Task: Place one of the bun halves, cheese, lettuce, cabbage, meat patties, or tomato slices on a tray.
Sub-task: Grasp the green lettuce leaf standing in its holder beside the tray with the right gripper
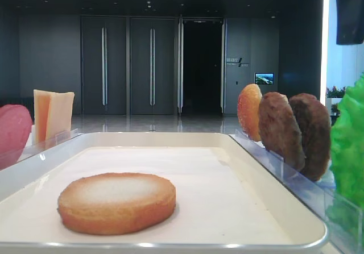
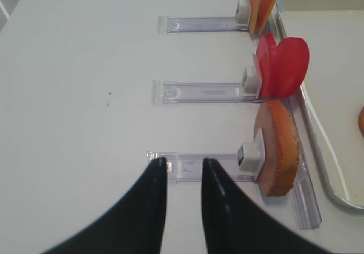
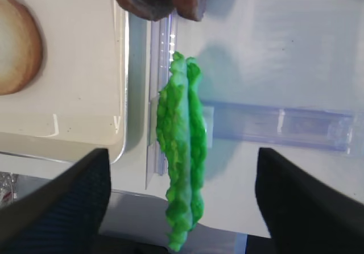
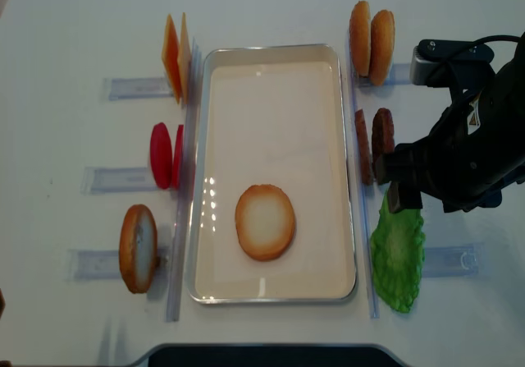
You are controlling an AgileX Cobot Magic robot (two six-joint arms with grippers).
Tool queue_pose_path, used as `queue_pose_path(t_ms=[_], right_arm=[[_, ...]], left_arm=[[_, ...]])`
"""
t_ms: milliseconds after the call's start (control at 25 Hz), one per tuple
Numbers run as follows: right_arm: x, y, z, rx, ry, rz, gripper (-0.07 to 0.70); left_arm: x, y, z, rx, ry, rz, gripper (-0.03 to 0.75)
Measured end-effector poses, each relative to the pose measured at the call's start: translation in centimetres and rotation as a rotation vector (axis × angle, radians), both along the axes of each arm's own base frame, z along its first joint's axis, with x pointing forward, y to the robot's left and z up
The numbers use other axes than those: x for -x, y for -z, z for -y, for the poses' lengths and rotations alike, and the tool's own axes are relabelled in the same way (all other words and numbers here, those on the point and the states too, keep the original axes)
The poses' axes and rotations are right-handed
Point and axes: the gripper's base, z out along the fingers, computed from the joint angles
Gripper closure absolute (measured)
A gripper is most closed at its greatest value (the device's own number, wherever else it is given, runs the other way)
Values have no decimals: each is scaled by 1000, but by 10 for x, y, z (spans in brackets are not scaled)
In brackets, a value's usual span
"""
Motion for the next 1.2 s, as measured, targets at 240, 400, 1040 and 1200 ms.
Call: queue_pose_path(t_ms=[240,400,1040,1200], right_arm=[[3,0,-5,-2,-23,-3,100],[7,0,-12,-9,-55,7,100],[9,8,-12,-9,-17,-1,275],[9,9,-10,8,-17,3,493]], left_arm=[[0,0,0,-1,1,0,556],[0,0,0,-1,1,0,557],[0,0,0,-3,2,0,557],[0,0,0,-3,2,0,557]])
